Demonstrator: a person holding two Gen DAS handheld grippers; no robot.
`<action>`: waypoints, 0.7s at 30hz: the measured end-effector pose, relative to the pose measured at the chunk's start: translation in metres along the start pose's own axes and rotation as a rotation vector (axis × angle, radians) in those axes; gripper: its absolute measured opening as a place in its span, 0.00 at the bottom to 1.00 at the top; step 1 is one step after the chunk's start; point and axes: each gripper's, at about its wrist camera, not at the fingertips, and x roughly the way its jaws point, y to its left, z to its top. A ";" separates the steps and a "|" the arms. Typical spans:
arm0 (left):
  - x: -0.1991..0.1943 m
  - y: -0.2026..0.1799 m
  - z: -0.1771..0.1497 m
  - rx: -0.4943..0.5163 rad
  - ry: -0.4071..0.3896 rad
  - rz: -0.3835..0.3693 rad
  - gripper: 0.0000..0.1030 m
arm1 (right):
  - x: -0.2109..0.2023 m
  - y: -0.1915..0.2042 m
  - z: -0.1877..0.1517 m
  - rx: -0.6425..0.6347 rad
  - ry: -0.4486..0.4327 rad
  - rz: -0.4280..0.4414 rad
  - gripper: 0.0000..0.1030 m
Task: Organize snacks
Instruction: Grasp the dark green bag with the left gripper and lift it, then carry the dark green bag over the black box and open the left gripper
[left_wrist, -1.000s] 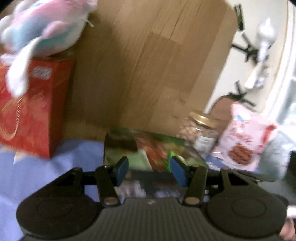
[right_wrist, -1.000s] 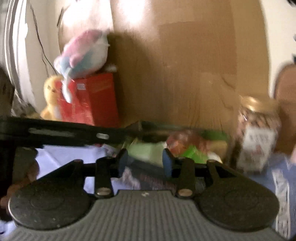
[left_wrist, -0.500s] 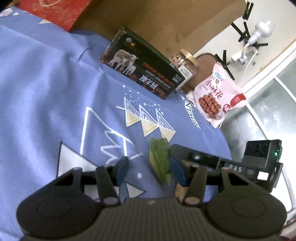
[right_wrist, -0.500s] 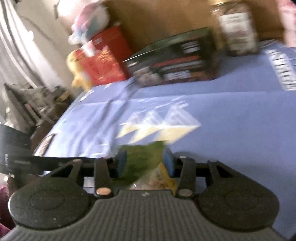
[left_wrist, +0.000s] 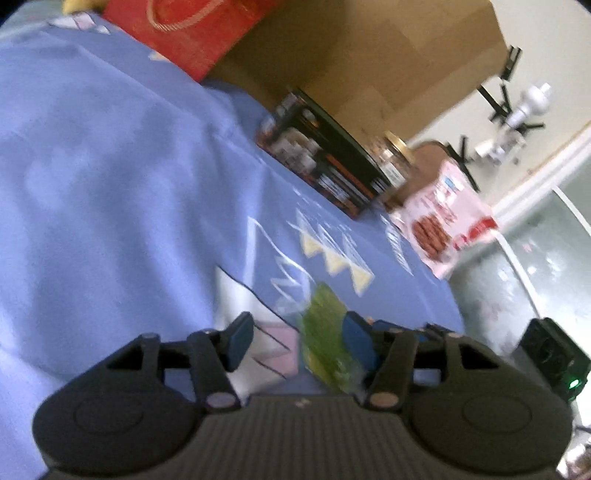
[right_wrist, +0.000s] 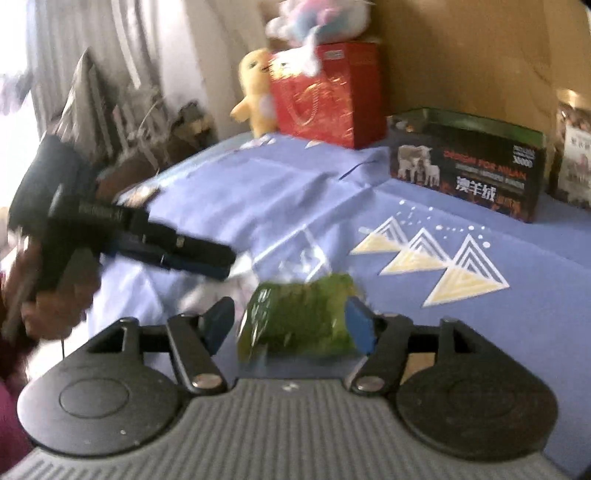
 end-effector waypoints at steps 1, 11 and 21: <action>0.004 -0.003 -0.002 0.008 0.016 -0.019 0.59 | 0.004 0.006 -0.006 -0.045 0.018 -0.029 0.77; 0.056 -0.031 0.005 0.082 0.069 -0.029 0.33 | 0.034 0.000 -0.009 -0.061 -0.026 -0.142 0.79; 0.044 -0.012 0.022 -0.025 0.042 -0.184 0.19 | 0.009 -0.024 -0.008 0.127 -0.111 -0.013 0.79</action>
